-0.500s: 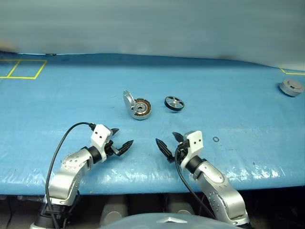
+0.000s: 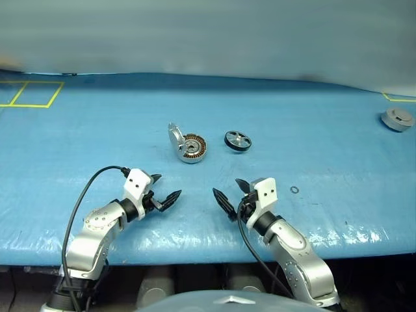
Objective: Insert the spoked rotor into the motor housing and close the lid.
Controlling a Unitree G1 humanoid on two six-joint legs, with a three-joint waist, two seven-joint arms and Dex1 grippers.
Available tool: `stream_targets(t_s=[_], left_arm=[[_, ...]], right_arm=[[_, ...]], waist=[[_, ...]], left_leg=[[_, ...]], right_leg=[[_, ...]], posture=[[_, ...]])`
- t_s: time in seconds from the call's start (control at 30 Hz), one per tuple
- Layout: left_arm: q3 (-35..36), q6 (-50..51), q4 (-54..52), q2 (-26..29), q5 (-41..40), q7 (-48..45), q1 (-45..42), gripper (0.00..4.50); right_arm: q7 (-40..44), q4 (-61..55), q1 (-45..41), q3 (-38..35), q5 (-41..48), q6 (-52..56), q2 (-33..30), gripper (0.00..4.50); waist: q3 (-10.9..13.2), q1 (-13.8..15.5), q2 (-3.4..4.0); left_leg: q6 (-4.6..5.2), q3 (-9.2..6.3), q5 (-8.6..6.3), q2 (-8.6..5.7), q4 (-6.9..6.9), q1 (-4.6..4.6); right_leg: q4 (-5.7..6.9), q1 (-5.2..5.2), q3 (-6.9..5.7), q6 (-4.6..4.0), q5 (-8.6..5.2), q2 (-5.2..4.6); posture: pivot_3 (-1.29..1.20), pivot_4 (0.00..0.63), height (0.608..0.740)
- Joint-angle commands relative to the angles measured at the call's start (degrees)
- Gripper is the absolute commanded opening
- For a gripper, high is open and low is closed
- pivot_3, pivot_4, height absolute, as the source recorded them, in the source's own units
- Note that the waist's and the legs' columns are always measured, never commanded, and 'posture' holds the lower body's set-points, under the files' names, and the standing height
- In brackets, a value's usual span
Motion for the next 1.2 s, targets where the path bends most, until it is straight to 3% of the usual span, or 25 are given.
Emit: stream_targets(t_s=[0.03, 0.57, 0.73, 0.9, 1.0, 1.1, 1.2], left_arm=[[0.3, -1.0, -2.4, -0.1, 0.3, 0.4, -0.2, 4.50], [0.0, -1.4, -2.9, 0.1, 0.5, 0.8, 0.4, 4.50], [0.0, -1.4, -3.1, 0.0, 0.7, 0.8, 0.6, 4.50], [0.0, -1.3, -2.9, 0.3, 0.8, 0.5, 0.4, 4.50], [0.0, -1.3, -2.8, 0.2, 0.9, 0.3, 0.2, 4.50], [-0.1, -1.4, -2.9, 0.1, 0.9, 0.3, 0.2, 4.50], [-0.1, -2.4, -3.1, 0.0, 1.3, 0.4, 0.5, 4.50]], right_arm=[[0.5, -1.1, -0.7, 0.5, -0.2, -1.5, 0.0, 4.47], [0.5, -0.7, -1.1, 0.9, -0.8, -0.9, -0.3, 4.47], [3.8, -1.0, -3.5, 1.1, -2.3, 1.8, -5.6, 4.47], [14.3, -1.4, -14.0, 4.7, -5.1, 8.6, -20.0, 4.47], [22.3, 2.2, -26.1, 9.5, -9.5, 10.3, -27.4, 4.47], [29.4, 8.8, -38.3, 15.3, -14.0, 8.0, -30.2, 4.47], [34.7, 18.0, -49.8, 20.4, -18.4, 3.5, -28.1, 4.47]], waist=[[0.0, 0.0, 0.00], [0.0, 0.0, 0.00], [0.0, 0.0, 0.00], [0.1, -0.1, 0.05], [0.2, -0.3, 0.17], [0.2, -0.3, 0.16], [0.2, -0.3, 0.14]], left_leg=[[0.00, 0.00, 0.00, 0.00, 0.00, 0.00], [0.00, 0.00, 0.00, 0.00, 0.00, 0.00], [0.00, 0.01, 0.00, -0.01, 0.01, 0.00], [0.02, 0.05, 0.01, -0.01, 0.13, 0.03], [0.02, 0.07, 0.01, 0.03, 0.15, 0.04], [0.04, 0.08, 0.03, 0.03, 0.19, 0.05], [0.05, 0.08, 0.03, 0.02, 0.15, 0.01]], right_leg=[[0.00, 0.00, 0.00, 0.00, 0.00, 0.00], [0.00, 0.00, 0.00, 0.00, 0.00, 0.00], [0.00, 0.00, 0.01, 0.00, 0.00, -0.01], [0.00, 0.05, 0.01, 0.03, 0.04, 0.00], [0.05, 0.03, 0.01, 0.03, 0.04, 0.07], [0.06, 0.05, 0.00, 0.03, 0.06, 0.09], [0.05, 0.01, 0.01, -0.13, 0.16, 0.09]], posture=[[0.00, 0.150, 0.740], [0.00, 0.150, 0.740], [0.00, 0.150, 0.740], [0.00, 0.150, 0.740], [0.00, 0.150, 0.740], [0.00, 0.150, 0.740], [0.00, 0.150, 0.740]])
